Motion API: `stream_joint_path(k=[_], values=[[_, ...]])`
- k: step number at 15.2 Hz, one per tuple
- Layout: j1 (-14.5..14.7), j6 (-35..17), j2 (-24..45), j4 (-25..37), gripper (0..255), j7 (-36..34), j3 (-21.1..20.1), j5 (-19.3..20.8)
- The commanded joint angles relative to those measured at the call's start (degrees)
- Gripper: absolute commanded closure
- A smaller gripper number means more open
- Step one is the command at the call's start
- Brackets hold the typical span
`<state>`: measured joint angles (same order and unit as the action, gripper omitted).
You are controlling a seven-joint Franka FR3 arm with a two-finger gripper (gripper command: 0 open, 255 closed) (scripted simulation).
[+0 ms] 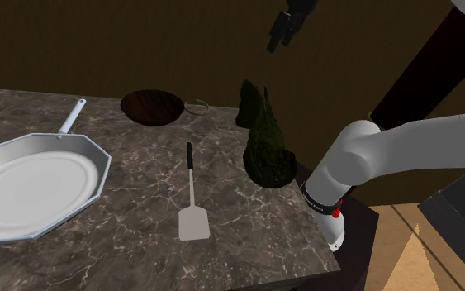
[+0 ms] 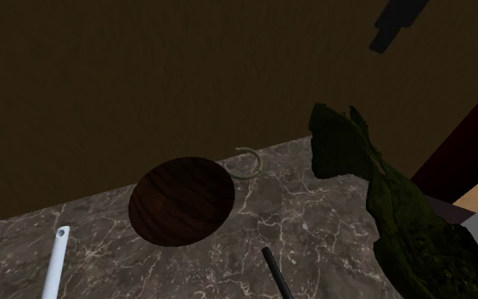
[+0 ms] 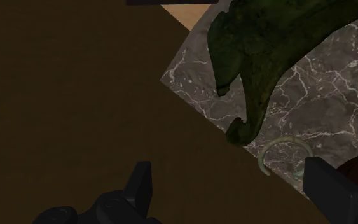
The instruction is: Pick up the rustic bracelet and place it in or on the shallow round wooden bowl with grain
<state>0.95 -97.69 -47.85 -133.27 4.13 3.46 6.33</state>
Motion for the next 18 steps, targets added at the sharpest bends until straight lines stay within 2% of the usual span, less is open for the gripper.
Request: stream_joint_path(k=[1, 10, 18], values=[[0.0, 0.0, 0.0, 0.0, 0, 0.0, 0.0, 0.0], [0.77, -13.45, 12.88, -3.99, 0, -7.58, -3.06, -2.97], [1.93, -24.45, 28.05, -2.59, 0, -13.69, -5.06, -4.88]])
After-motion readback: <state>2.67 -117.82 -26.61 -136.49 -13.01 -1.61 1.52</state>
